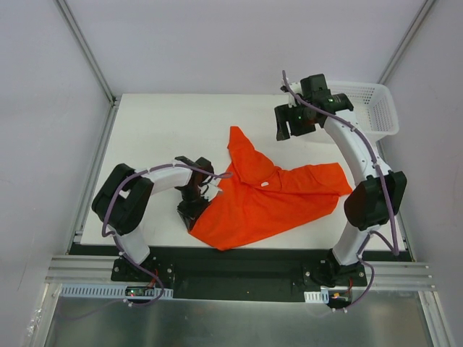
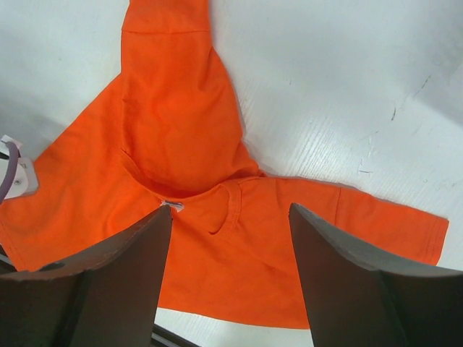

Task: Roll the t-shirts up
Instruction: Flatten out the T-shirt at the center of the board.

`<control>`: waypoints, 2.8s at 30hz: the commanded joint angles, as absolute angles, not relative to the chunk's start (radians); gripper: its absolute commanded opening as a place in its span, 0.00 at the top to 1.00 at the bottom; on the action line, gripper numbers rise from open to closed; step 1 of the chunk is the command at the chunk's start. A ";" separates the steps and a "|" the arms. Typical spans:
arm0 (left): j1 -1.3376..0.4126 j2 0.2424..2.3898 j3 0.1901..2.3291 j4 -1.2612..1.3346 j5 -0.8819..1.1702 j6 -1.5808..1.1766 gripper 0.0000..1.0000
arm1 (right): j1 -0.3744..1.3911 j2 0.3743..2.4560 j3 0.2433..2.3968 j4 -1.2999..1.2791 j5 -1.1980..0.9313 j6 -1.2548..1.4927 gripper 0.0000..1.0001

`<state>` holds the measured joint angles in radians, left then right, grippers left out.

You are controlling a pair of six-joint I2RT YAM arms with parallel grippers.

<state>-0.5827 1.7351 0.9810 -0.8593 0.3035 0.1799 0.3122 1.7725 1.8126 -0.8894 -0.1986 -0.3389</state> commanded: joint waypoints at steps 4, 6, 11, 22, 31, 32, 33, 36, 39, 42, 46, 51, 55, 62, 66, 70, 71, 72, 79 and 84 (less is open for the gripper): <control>-0.540 1.589 1.061 -0.980 0.281 0.207 1.00 | 0.402 1.894 1.833 -0.851 -0.293 -0.402 0.26; -0.522 1.542 1.084 -1.015 0.288 0.224 1.00 | 0.445 1.928 1.838 -0.859 -0.310 -0.458 0.25; -0.433 1.468 1.089 -1.020 0.337 0.242 1.00 | 0.554 1.963 1.772 -0.861 -0.278 -0.574 0.25; -0.361 1.453 1.112 -1.026 0.419 0.259 1.00 | 0.692 2.057 1.733 -0.815 -0.169 -0.658 0.24; -0.316 1.420 1.103 -1.032 0.405 0.273 1.00 | 0.692 2.114 1.681 -0.816 -0.043 -0.719 0.35; -0.314 1.420 1.101 -1.031 0.403 0.273 1.00 | 0.693 2.115 1.668 -0.801 -0.029 -0.724 0.41; -0.311 1.420 1.098 -1.031 0.403 0.276 1.00 | 0.695 2.115 1.664 -0.796 -0.015 -0.729 0.45; -0.301 1.424 1.106 -1.031 0.399 0.279 1.00 | 0.692 2.106 1.670 -0.781 0.043 -0.730 0.69; -0.279 1.422 1.126 -1.038 0.373 0.297 1.00 | 0.664 2.048 1.719 -0.801 0.045 -0.681 0.82; -0.244 1.419 1.167 -1.049 0.342 0.328 1.00 | 0.603 1.970 1.785 -0.866 -0.050 -0.635 0.90; -0.189 1.425 1.253 -1.074 0.339 0.357 1.00 | 0.519 1.876 1.790 -0.983 -0.165 -0.575 0.92; -0.176 1.465 1.360 -1.117 0.328 0.406 1.00 | 0.371 1.731 1.648 -1.028 -0.265 -0.496 0.99; -0.140 1.538 1.459 -1.169 0.310 0.440 1.00 | 0.269 1.602 1.519 -1.092 -0.324 -0.445 0.99; -0.118 1.707 1.617 -1.190 0.340 0.446 1.00 | 0.083 1.421 1.258 -1.152 -0.247 -0.347 0.76; -0.120 1.750 1.594 -1.204 0.402 0.472 1.00 | 0.057 1.411 1.311 -1.195 -0.277 -0.393 0.29; -0.120 1.763 1.554 -1.198 0.405 0.482 1.00 | 0.072 1.573 1.544 -1.123 -0.328 -0.434 0.29; -0.118 1.764 1.537 -1.193 0.406 0.480 1.00 | 0.086 1.609 1.592 -1.102 -0.331 -0.445 0.30; -0.118 1.764 1.528 -1.187 0.407 0.477 1.00 | 0.100 1.649 1.629 -1.057 -0.315 -0.457 0.33; -0.117 1.715 1.332 -1.141 0.284 0.514 1.00 | 0.258 2.047 1.961 -0.945 -0.170 -0.581 0.43; -0.115 1.735 1.354 -1.126 0.302 0.506 1.00 | 0.271 2.239 2.104 -0.905 -0.069 -0.564 0.49</control>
<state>-0.1169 1.7607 1.3251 -1.1248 0.3058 0.4862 0.2741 2.1551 2.0144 -0.9295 -0.1841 -0.5392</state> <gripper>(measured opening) 0.009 0.521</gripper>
